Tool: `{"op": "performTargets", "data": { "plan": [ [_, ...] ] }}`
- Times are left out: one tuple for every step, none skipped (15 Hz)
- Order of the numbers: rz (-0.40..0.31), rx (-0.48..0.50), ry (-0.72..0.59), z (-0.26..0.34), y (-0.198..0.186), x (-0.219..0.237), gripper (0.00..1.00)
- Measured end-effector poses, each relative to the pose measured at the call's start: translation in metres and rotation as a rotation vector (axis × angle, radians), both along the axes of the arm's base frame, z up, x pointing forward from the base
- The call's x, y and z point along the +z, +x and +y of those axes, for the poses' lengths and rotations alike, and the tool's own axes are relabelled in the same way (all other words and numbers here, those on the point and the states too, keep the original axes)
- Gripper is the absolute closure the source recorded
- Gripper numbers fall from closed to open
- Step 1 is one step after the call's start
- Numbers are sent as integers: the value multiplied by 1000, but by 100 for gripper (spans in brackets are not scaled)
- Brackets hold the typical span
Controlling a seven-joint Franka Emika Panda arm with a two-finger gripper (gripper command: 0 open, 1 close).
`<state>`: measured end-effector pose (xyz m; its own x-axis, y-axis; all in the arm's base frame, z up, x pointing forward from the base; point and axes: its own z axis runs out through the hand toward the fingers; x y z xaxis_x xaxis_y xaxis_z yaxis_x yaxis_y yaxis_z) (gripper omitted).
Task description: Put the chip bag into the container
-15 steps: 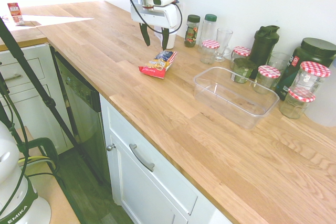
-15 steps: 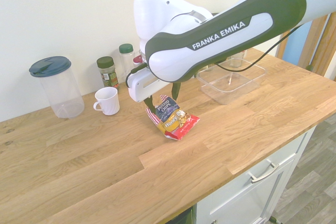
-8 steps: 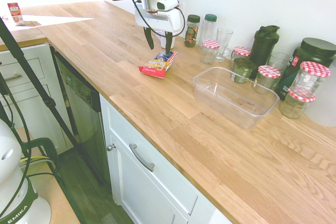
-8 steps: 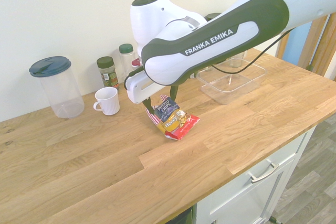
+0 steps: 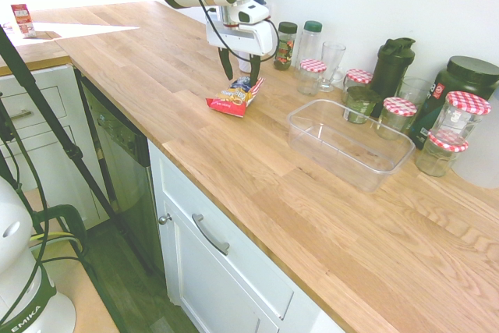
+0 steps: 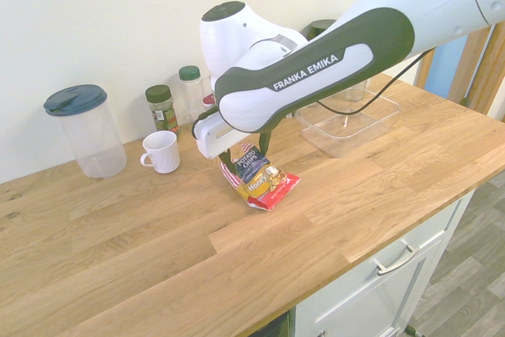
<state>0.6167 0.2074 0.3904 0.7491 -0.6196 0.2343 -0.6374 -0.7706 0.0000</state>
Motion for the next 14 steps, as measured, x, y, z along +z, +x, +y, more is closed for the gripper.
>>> {"op": "performTargets", "data": {
  "plan": [
    [1, 0, -1, 0, 0, -1, 100],
    [1, 1, -2, 0, 0, -2, 100],
    [1, 2, -3, 0, 1, -3, 100],
    [0, 1, -4, -1, 1, -4, 100],
    [-2, 1, -3, -1, 2, -4, 100],
    [-4, -1, -3, -2, 3, -5, 100],
    [-4, -3, -4, -4, 3, -6, 100],
    [-3, -4, -5, -5, 4, -8, 100],
    [-2, -6, -7, -7, 5, -10, 100],
    [-2, -7, -9, -8, 6, -11, 100],
    [-2, -8, -11, -9, 6, -12, 100],
    [-2, -9, -12, -11, 7, -13, 100],
    [-2, -10, -12, -11, 7, -13, 100],
    [-2, -10, -13, -12, 7, -13, 100]
  ]
}}
